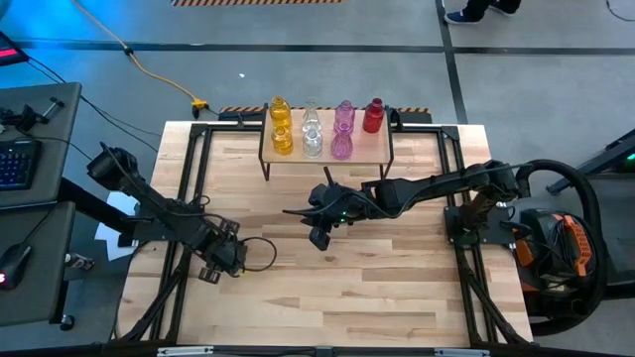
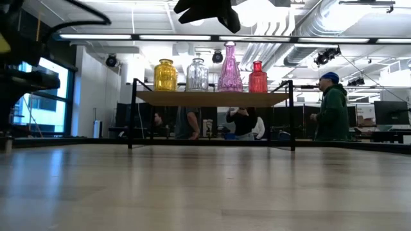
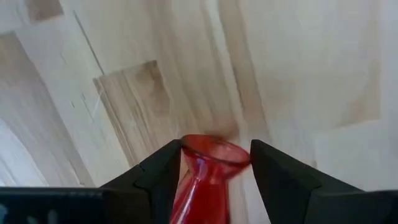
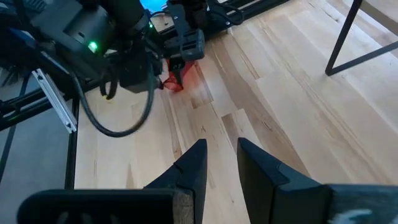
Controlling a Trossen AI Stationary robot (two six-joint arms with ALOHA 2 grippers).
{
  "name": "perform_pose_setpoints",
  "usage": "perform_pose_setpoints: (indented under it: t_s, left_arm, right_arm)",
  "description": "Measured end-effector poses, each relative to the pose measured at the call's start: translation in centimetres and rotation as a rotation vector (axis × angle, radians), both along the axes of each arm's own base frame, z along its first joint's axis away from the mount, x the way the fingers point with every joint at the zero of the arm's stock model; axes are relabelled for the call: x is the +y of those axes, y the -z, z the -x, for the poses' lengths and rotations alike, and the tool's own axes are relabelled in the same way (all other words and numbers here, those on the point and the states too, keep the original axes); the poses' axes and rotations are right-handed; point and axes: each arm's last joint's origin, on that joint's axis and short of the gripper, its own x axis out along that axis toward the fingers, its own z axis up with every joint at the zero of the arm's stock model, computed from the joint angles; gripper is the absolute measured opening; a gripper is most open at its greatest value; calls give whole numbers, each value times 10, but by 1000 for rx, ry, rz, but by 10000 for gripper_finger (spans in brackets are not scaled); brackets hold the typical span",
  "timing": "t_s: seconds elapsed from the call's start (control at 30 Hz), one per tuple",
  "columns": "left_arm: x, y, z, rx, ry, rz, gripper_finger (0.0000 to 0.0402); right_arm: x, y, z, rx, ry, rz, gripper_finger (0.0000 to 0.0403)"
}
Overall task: Sort vases onto shelf
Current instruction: Put the red vase on the shelf aligned with the other red vase
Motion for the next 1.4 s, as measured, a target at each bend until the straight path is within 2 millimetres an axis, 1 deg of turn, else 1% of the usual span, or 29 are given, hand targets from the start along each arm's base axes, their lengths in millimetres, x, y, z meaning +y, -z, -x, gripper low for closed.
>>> perform_pose_setpoints:
  t_s: [0.1,0.27,0.4,0.47,0.53,0.67,0.83,0.97,1.13,1.27,1.4]
  left_arm:
    - [-1,10,-3,47,-29,-31,186]
    - [-4,29,-7,147,20,-88,186]
    - [-5,34,-8,183,12,-94,186]
    - [-5,32,-8,167,8,-90,186]
    - [-7,26,-10,142,40,-87,186]
    - [-10,6,-18,52,88,-60,186]
    - [-6,-12,-16,66,138,-94,186]
    - [2,-15,-5,171,224,-144,186]
    - [6,-18,3,265,268,-133,186]
    - [4,-18,3,276,315,-95,186]
    - [2,-16,0,243,377,-82,186]
  right_arm:
    - [0,0,0,0,0,1,71]
    - [0,0,0,2,-3,3,71]
    - [0,0,0,6,-10,-1,71]
    - [0,0,0,6,-17,8,71]
    - [0,0,0,6,-22,13,71]
    - [0,1,1,10,-24,17,71]
    - [0,1,1,14,-24,17,71]
    - [0,1,1,19,-24,18,71]
    - [0,2,1,21,-25,18,71]
    - [0,2,1,21,-24,18,71]
    - [0,2,1,21,-24,18,71]
